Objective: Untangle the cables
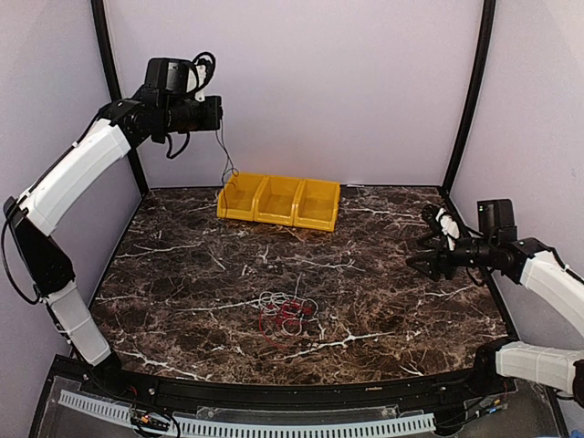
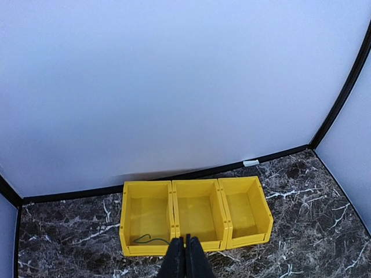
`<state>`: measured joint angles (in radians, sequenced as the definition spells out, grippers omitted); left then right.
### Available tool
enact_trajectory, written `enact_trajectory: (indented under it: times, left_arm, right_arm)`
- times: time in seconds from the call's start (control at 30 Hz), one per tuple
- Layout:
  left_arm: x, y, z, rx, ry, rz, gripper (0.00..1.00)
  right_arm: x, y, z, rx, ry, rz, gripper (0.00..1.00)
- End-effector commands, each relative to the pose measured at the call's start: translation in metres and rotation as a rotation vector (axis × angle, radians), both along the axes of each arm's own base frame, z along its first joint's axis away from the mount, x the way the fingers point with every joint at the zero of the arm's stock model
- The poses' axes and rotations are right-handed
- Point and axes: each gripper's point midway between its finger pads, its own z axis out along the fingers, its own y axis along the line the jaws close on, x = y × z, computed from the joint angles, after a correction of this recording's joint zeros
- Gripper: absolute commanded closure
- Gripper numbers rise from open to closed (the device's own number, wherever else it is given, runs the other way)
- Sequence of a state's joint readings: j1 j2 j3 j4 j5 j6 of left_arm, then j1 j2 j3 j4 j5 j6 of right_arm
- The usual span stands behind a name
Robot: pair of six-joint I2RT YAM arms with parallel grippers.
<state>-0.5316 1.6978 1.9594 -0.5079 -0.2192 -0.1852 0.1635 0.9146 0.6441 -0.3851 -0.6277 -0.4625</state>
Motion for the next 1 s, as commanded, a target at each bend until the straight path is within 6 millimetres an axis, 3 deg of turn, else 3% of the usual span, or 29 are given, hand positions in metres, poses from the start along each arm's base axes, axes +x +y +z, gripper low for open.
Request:
enact_trajectory:
  times: [0.0,0.3,0.7,0.97]
  left_arm:
    - [0.015,0.004,0.032,0.019,-0.088,-0.002,1.00]
    - [0.068,-0.004,0.035,0.009,-0.210,-0.023,1.00]
    - [0.105,-0.016,0.012,0.070,-0.270,-0.063,1.00]
    - [0.129,-0.014,0.022,0.063,-0.380,-0.065,1.00]
  right_arm:
    - [0.006,-0.004,0.002,-0.029,-0.078,-0.009,0.30]
    - [0.008,-0.006,0.004,-0.035,-0.086,-0.018,0.30]
    - [0.012,-0.007,-0.009,-0.062,-0.060,-0.016,0.30]
    - [0.013,-0.009,-0.011,-0.073,-0.063,-0.026,0.30]
